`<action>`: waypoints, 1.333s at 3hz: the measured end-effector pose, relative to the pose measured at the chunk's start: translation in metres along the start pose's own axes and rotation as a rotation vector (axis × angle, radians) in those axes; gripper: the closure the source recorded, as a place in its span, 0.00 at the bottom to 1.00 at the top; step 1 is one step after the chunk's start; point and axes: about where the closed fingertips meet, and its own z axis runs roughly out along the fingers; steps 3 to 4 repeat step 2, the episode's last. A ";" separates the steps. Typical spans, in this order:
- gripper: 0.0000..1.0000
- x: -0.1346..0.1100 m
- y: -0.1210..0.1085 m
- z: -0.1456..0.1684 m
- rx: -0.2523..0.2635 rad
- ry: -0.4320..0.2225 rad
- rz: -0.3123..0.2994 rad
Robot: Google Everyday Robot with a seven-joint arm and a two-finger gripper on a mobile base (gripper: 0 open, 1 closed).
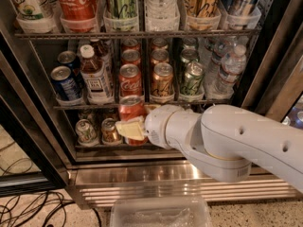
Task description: Pick coke can from middle shelf of fridge
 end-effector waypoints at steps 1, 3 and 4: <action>1.00 -0.018 -0.003 -0.010 -0.108 -0.017 -0.021; 1.00 -0.013 -0.008 -0.020 -0.127 -0.005 -0.027; 1.00 -0.013 -0.008 -0.020 -0.127 -0.005 -0.027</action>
Offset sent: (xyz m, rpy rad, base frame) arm -0.0004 -0.0017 0.0166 0.0261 0.0056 0.0965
